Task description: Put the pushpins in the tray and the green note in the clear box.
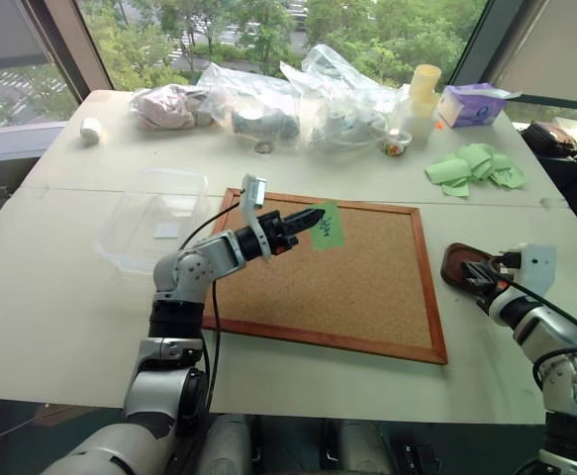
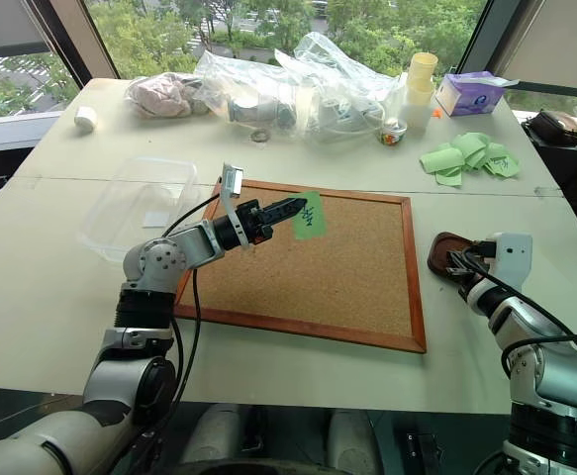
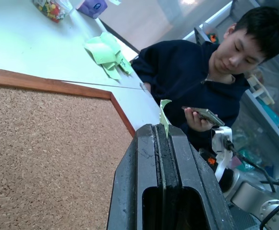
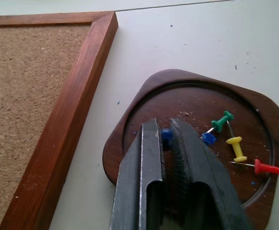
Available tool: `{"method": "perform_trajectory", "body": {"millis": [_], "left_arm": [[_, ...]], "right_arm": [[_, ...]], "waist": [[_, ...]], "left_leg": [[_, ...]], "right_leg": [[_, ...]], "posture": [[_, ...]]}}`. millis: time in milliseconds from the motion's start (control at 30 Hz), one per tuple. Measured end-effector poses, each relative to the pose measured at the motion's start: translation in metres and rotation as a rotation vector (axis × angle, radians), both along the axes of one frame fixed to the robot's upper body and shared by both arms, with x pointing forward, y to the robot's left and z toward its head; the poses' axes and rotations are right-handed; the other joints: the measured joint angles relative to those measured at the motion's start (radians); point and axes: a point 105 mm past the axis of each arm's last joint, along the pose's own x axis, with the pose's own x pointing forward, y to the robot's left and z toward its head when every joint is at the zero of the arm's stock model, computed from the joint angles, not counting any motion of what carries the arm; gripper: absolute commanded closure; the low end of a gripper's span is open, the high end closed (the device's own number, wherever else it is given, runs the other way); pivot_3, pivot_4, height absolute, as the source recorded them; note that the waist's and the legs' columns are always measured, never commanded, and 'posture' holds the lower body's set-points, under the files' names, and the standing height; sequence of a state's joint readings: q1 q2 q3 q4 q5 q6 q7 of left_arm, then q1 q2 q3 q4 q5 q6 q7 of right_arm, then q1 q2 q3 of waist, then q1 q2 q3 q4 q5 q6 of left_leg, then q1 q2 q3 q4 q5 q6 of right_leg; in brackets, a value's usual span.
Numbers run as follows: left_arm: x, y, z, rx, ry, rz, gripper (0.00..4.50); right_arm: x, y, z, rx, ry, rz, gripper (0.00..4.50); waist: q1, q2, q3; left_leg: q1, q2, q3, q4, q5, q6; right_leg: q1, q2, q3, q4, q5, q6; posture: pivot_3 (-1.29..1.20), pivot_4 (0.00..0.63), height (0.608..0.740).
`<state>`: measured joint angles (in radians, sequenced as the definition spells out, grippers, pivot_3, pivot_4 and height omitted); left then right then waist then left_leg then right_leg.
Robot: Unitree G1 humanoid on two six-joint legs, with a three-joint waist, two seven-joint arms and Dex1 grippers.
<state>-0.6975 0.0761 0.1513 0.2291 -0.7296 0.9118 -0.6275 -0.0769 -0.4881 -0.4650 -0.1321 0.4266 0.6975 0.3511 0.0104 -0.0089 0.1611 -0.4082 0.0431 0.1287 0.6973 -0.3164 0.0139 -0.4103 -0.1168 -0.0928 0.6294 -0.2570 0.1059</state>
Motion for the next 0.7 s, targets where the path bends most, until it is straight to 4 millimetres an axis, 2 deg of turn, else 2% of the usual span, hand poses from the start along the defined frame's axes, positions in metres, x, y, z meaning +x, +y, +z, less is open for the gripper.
{"method": "perform_trajectory", "body": {"millis": [100,233,400,500,600,700], "left_arm": [[0.000,0.001,0.002,0.003,-0.011,0.003,4.50],[0.000,0.004,0.006,0.011,-0.030,0.022,4.50],[0.004,0.012,0.012,0.004,-0.051,0.067,4.50],[0.008,0.020,0.023,0.016,-0.104,0.131,4.50],[0.018,0.036,0.037,0.036,-0.167,0.250,4.50],[0.037,0.075,0.052,0.065,-0.198,0.511,4.50]], "right_arm": [[0.000,0.001,-0.001,-0.012,-0.002,0.003,1.04],[-0.002,0.006,0.004,-0.003,-0.017,0.021,1.04],[-0.001,0.026,0.030,0.007,-0.092,0.098,1.04],[0.001,0.044,0.051,0.020,-0.137,0.181,1.04],[0.001,0.062,0.073,0.014,-0.183,0.278,1.04],[-0.003,0.096,0.084,0.030,-0.177,0.456,1.04]], "waist": [[0.000,0.000,0.000],[0.000,0.000,0.000],[0.000,0.000,0.000],[0.000,0.000,0.000],[0.001,0.000,0.000],[-0.001,0.000,0.000]], "left_leg": [[0.000,0.000,0.000,0.000,0.000,0.000],[0.000,0.000,0.000,0.000,0.000,0.000],[0.000,0.000,0.000,0.000,0.001,-0.001],[0.000,0.000,-0.001,0.000,0.001,-0.001],[0.000,0.000,-0.001,0.000,0.001,-0.001],[0.000,0.000,-0.002,0.000,0.001,-0.001]], "right_leg": [[0.000,0.000,0.000,0.000,0.000,0.000],[0.000,0.000,0.000,0.000,0.000,0.000],[0.000,0.000,0.000,0.000,0.000,0.000],[0.000,0.000,0.000,0.000,0.000,0.000],[0.000,0.000,0.000,0.000,0.000,0.000],[0.000,0.000,0.000,0.000,0.000,0.000]], "posture": [[0.00,0.150,0.740],[0.00,0.150,0.740],[0.00,0.150,0.740],[0.00,0.150,0.740],[0.00,0.150,0.740],[0.00,0.150,0.740]]}}
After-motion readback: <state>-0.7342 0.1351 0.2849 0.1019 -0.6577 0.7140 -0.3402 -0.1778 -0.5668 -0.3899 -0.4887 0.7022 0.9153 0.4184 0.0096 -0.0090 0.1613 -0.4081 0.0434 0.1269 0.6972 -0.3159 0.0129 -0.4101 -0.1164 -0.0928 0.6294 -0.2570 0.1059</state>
